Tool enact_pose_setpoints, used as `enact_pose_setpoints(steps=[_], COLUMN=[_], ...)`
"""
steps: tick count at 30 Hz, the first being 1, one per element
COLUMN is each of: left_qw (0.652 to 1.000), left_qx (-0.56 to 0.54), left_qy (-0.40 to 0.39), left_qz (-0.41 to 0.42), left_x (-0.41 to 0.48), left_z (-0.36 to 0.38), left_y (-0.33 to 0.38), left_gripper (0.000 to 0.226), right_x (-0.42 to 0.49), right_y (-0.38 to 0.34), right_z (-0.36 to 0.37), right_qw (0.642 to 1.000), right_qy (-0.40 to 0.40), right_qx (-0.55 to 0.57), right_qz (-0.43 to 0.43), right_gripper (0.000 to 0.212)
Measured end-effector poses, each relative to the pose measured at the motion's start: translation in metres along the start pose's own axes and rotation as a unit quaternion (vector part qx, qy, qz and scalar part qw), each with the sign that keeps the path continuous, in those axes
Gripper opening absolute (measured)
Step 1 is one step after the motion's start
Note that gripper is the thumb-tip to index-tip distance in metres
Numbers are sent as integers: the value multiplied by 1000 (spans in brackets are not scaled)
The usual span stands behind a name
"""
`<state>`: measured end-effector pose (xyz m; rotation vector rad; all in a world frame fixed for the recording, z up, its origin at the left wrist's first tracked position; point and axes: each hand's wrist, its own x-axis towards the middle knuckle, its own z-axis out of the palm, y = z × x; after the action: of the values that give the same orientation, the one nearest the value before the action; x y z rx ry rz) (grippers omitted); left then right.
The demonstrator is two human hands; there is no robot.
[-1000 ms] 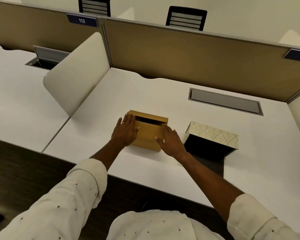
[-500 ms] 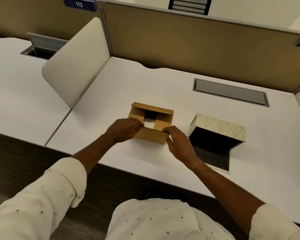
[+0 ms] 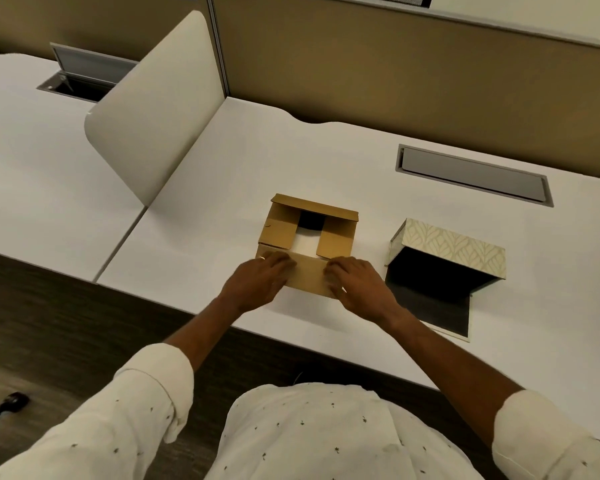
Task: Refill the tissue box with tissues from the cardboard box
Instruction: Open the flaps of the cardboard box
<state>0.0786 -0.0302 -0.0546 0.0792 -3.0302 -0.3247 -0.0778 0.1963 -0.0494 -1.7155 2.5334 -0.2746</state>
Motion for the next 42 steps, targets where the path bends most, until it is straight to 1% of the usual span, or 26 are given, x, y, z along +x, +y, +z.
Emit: enact_pose_setpoints(steps=[3,5,7,9,11,12,15,17,21,24,26,27,29,31,33,35,36,38,40,42], left_qw=[1000,999,999,996,987,983,977,978,983,983,980,978,974,972,970,962,959,958,952,934], left_qx=[-19,-41,-6,40,48,36,-6,-10,-51,-88,-97,-97,-81,-40,34,93,98,69,-9,-93], left_qy=[3,-6,-23,-64,-110,-126,-140,-128,-60,-10,32,53,81,93,70,14,-14,-72,-114,-140], left_qz=[-15,-33,-32,-55,-107,-131,-161,-166,-165,-163,-168,-175,-194,-211,-230,-258,-266,-271,-285,-314], left_x=[25,43,62,77,87,90,94,96,90,82,76,72,65,56,49,49,50,53,56,59], left_z=[-16,-25,-27,-24,-19,-17,-12,-13,-20,-28,-31,-32,-33,-32,-28,-26,-25,-24,-23,-20], left_y=[2,2,1,0,0,2,6,8,4,-4,-11,-14,-22,-32,-39,-44,-44,-40,-34,-26], left_gripper=[37,39,39,34,29,28,28,29,30,30,31,35,55,74,85,98,104,119,133,136], right_x=[29,45,59,69,76,79,83,83,78,70,62,57,46,36,30,30,31,34,38,44], right_y=[5,6,7,9,9,9,5,3,10,19,25,29,37,42,42,39,37,32,31,32], right_z=[-8,-11,-13,-17,-23,-25,-32,-38,-51,-58,-61,-61,-61,-58,-54,-50,-49,-45,-42,-42], right_qw=[1000,999,996,992,989,989,992,997,996,991,986,983,979,978,978,977,977,976,978,981], right_qy=[-2,-26,-65,-93,-96,-94,-75,-40,48,76,82,82,69,30,-9,-34,-43,-68,-92,-98], right_qx=[-19,-29,-58,-89,-105,-108,-96,-70,-68,-87,-93,-91,-83,-77,-63,-37,-17,20,29,29], right_qz=[2,1,-5,-16,-28,-32,-21,10,39,70,114,137,173,189,198,206,209,204,186,166], right_gripper=[35,41,44,41,38,37,39,40,28,23,21,20,24,33,46,62,70,83,93,105])
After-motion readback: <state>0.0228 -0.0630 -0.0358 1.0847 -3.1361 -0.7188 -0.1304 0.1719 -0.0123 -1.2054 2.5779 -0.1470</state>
